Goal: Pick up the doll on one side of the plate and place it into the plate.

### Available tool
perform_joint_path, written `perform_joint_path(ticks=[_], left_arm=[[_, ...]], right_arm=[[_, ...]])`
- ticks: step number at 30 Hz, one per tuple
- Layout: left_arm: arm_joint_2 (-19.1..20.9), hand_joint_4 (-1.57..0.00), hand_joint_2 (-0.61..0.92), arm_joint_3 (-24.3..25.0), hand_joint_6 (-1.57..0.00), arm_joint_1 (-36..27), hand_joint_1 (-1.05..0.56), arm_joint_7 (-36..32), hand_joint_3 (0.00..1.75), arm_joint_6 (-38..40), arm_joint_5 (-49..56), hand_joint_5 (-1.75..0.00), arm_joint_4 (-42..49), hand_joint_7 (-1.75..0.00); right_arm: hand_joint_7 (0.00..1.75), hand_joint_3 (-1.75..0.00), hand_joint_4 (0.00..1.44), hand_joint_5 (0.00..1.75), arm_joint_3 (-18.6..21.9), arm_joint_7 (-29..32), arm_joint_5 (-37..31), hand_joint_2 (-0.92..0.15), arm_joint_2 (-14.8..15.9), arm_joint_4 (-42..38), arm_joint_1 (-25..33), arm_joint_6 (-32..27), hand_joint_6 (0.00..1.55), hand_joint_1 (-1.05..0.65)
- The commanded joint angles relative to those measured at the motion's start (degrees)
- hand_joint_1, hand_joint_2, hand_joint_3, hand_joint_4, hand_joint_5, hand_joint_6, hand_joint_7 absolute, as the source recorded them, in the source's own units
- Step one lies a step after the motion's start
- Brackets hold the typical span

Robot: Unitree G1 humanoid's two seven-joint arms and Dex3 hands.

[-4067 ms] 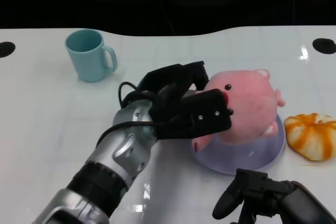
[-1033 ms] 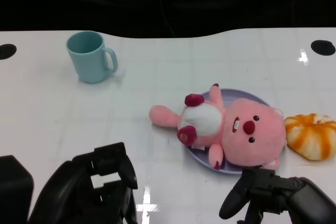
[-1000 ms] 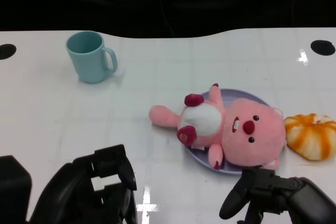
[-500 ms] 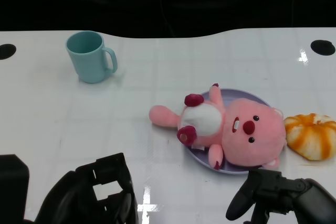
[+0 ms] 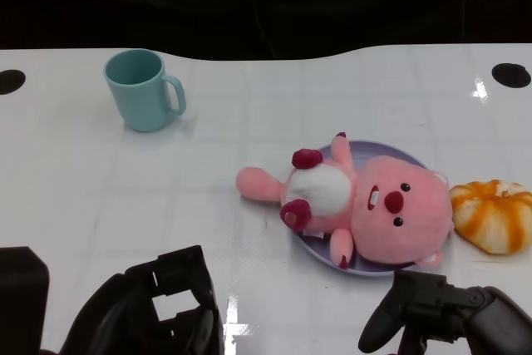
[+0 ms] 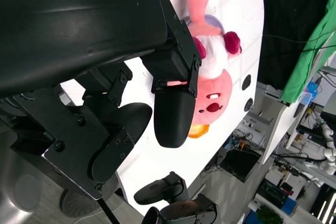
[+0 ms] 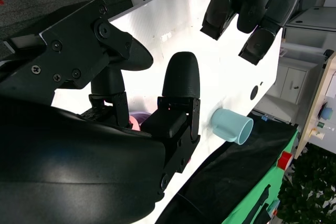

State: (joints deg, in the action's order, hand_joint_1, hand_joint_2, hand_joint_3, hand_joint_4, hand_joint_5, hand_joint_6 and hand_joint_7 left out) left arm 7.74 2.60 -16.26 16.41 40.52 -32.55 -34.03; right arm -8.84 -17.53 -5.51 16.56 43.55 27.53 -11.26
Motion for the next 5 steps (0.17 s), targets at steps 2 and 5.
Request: perform_joint_path(ticks=[2,5], left_arm=[[1.13,-0.95,0.28,0.54,-0.82,0.44,-0.13,0.7,1.6,-0.9,-0.61,-1.75,0.75,-1.64],[1.26,-0.94,0.29,0.27,-0.81,0.46,-0.13,1.03,1.59,-1.58,-0.24,-1.75,1.07,-1.64]], right_arm=[[1.21,-1.07,0.65,1.58,0.2,-0.04,0.26,-0.52,0.46,0.36,0.04,0.09,0.62,-0.07],[1.21,-1.09,0.66,1.57,0.31,-0.16,0.36,-0.51,0.56,0.12,0.01,0.36,0.62,-0.08]])
